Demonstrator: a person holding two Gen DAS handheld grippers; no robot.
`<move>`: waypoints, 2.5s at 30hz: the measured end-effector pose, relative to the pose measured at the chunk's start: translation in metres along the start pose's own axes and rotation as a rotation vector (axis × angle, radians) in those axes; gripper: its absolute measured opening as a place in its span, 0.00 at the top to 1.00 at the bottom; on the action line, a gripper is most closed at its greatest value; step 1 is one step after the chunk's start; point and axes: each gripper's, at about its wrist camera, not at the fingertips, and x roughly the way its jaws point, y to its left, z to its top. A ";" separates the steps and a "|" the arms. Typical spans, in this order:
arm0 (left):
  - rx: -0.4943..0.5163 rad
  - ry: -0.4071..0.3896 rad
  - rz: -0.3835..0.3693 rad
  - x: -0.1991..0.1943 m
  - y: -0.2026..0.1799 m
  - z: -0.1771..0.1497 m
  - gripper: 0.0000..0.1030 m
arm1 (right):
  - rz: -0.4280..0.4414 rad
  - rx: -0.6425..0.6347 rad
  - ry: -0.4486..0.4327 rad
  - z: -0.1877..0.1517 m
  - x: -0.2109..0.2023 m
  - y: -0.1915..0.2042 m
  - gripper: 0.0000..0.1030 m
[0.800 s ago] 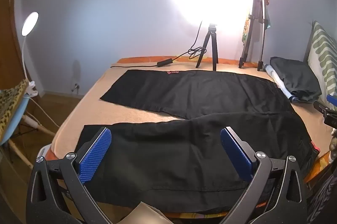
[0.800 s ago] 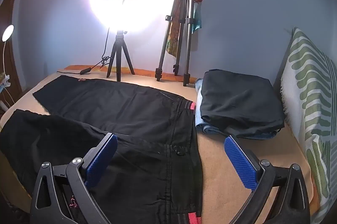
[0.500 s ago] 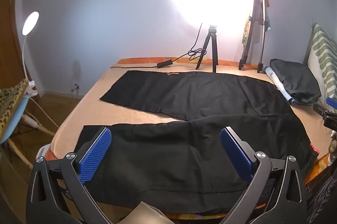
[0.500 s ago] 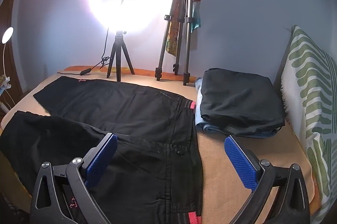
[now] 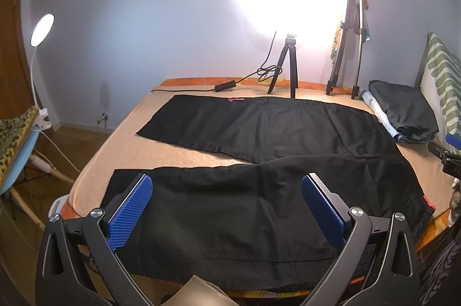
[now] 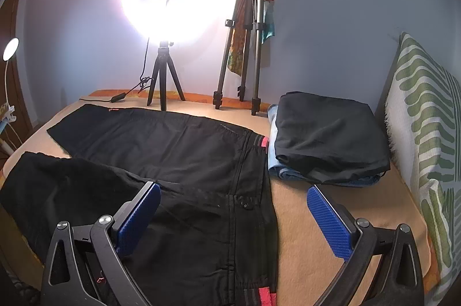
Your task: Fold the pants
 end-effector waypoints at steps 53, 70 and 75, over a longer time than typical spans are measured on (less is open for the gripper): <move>0.010 0.007 -0.001 -0.001 0.000 -0.009 0.00 | 0.031 0.000 0.022 0.000 0.001 0.003 0.00; 0.022 0.011 0.006 0.003 0.002 -0.010 0.00 | 0.043 -0.005 0.026 0.000 0.002 0.007 0.00; 0.015 0.018 0.024 0.006 0.008 -0.011 0.00 | 0.072 -0.012 0.034 -0.003 0.003 0.007 0.00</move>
